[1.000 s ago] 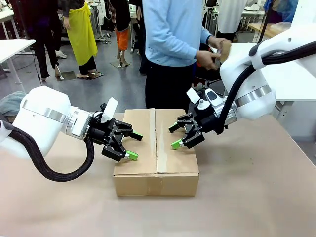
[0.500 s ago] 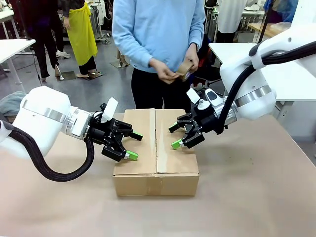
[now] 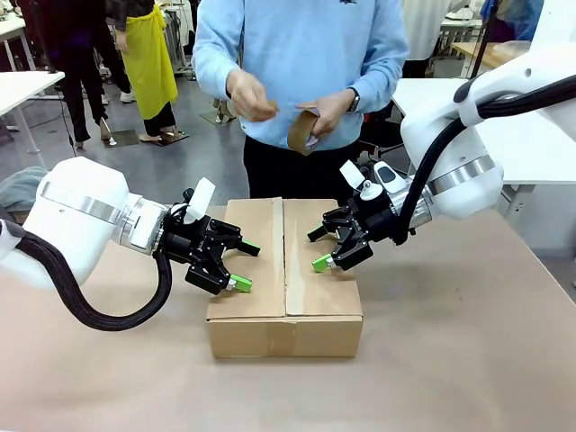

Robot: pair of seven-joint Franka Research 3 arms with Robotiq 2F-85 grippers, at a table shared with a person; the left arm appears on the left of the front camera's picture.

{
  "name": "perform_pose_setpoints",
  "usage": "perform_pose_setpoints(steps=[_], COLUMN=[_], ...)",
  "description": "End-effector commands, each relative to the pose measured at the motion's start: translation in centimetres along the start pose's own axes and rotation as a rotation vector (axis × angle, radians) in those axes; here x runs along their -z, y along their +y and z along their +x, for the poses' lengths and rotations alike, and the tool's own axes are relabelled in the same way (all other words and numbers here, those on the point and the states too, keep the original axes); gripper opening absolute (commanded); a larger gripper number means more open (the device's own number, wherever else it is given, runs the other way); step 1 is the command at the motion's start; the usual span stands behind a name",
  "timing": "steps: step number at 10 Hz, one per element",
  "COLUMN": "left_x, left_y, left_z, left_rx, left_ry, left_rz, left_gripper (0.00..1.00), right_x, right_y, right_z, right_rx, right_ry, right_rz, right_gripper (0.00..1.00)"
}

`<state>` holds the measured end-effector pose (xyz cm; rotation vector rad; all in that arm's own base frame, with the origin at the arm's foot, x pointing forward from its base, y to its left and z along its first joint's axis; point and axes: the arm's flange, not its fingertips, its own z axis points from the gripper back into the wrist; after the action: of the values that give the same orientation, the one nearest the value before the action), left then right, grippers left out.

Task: Pack the gift set into the box.
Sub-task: Press and hold the closed box until the human finishes sealing it.

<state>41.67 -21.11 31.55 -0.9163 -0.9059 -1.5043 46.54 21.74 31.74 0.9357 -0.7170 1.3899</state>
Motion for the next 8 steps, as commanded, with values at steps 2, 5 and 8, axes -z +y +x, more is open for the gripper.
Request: perform_pose_setpoints(steps=[2, 5, 8], left_x=[0.0, 0.0, 0.0], left_y=[-0.12, -0.12, -0.12], left_z=[-0.08, -0.08, -0.08], left_rx=[0.004, 0.004, 0.004], left_ry=[0.002, 0.002, 0.002], left_rz=[-0.013, -0.013, -0.013], left_gripper=[1.0, 1.0, 1.0], right_x=[0.09, 0.09, 0.09], right_y=[0.03, 0.03, 0.03], right_z=[-0.3, -0.3, -0.3], right_rx=[0.009, 0.009, 0.009], right_ry=[0.003, 0.003, 0.003], right_rz=[-0.003, -0.003, -0.003], right_gripper=[1.0, 1.0, 1.0])
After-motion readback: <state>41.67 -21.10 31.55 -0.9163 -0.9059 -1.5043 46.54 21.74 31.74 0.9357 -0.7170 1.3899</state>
